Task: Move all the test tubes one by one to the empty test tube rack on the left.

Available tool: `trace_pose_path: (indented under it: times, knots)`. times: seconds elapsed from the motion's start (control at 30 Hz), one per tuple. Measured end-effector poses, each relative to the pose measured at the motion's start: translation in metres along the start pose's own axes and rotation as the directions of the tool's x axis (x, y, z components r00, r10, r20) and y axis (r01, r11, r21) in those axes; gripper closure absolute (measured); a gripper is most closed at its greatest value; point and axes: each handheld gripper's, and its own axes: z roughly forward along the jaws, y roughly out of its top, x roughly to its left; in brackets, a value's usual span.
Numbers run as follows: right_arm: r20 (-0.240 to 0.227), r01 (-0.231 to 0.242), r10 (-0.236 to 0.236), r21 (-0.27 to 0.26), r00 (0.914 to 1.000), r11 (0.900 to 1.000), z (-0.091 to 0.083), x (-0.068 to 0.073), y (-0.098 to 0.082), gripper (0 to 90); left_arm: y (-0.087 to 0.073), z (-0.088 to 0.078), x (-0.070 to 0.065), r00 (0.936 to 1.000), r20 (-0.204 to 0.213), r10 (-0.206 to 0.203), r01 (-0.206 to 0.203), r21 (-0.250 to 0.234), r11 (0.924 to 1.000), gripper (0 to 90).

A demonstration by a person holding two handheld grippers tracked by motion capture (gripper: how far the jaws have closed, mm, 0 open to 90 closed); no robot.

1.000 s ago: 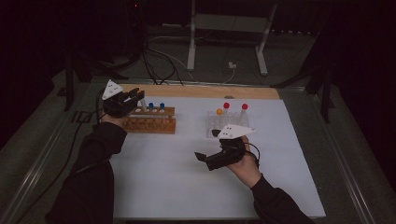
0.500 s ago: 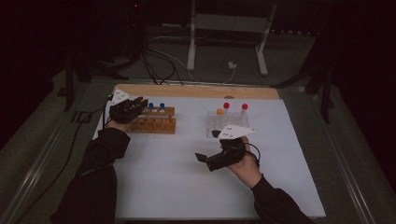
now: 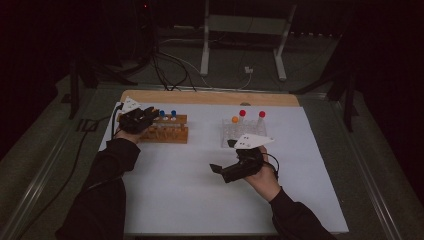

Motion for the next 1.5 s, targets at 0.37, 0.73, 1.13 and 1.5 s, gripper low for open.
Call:
trace_pose_path:
  times: [0.37, 0.73, 1.13, 1.5]
  knots:
    - [0.021, -0.011, 0.011, -0.029, 0.9997, 1.000, -0.010, -0.009, 0.007, 0.2, 0.012, -0.026, -0.007, 0.9991, 0.038, -0.019, 0.020, -0.028, 0.9994, 28.8]
    - [0.106, -0.049, 0.053, -0.032, 0.9929, 0.998, -0.020, -0.039, 0.010, 0.3, -0.001, -0.062, -0.040, 0.9679, 0.247, 0.046, -0.035, -0.049, 0.9982, 2.0]
    - [0.208, -0.106, 0.097, 0.035, 0.9732, 0.994, -0.001, -0.073, -0.007, 14.4, -0.029, -0.082, -0.076, 0.9206, 0.380, 0.089, -0.071, -0.062, 0.9956, 0.9]
    - [0.262, -0.155, 0.131, 0.070, 0.9560, 0.986, 0.018, -0.098, -0.010, 52.1, -0.039, -0.083, -0.080, 0.9141, 0.392, 0.104, -0.092, -0.050, 0.9945, 0.6]
